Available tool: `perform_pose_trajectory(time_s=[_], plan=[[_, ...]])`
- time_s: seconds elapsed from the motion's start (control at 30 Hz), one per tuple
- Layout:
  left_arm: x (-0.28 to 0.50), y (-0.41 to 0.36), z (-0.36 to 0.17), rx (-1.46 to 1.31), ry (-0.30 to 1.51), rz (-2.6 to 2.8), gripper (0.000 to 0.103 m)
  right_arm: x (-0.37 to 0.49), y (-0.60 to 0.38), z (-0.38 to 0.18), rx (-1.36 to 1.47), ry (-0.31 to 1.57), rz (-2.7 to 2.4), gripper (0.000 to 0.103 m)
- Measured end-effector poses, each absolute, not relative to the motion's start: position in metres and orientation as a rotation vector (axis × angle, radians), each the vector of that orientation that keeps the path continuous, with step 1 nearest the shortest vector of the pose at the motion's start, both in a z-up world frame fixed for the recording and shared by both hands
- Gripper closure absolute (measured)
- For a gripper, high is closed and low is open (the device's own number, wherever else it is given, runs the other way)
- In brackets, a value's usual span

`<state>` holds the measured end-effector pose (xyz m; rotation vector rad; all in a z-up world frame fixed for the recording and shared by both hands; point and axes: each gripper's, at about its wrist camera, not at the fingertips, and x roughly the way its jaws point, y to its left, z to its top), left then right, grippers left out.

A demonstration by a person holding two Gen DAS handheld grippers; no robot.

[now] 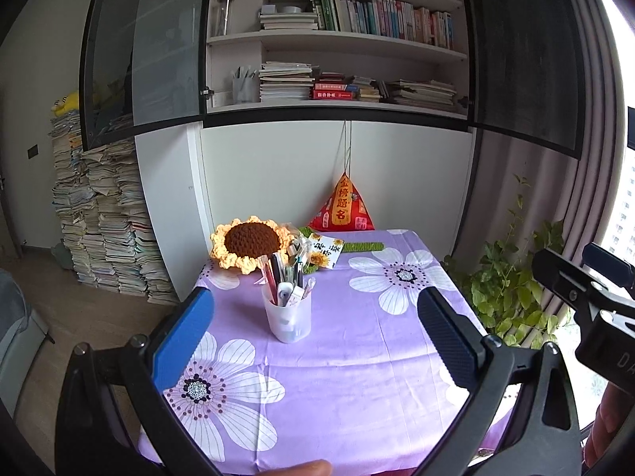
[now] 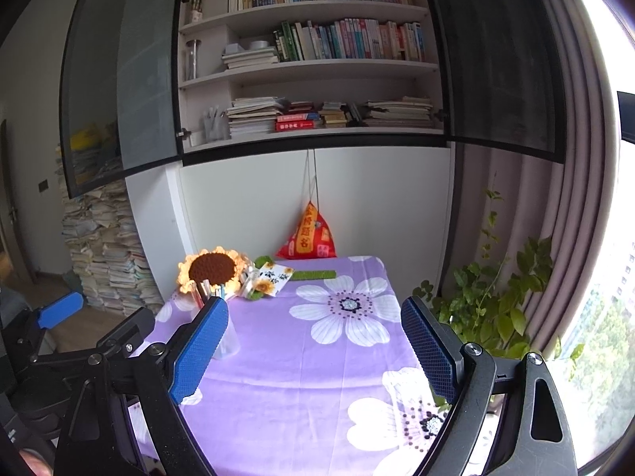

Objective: Organize stationery

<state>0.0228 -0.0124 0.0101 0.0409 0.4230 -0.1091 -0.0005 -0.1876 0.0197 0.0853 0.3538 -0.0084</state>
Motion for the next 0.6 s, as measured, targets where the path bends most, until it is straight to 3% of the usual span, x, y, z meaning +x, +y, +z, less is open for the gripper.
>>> perform_pose_trajectory(time_s=[0.6], plan=[[0.0209, -0.0092, 0.0106, 0.047, 0.432, -0.100, 0.001, -0.0024, -0.1865, 0.0132, 0.083, 0.369, -0.003, 0.014]])
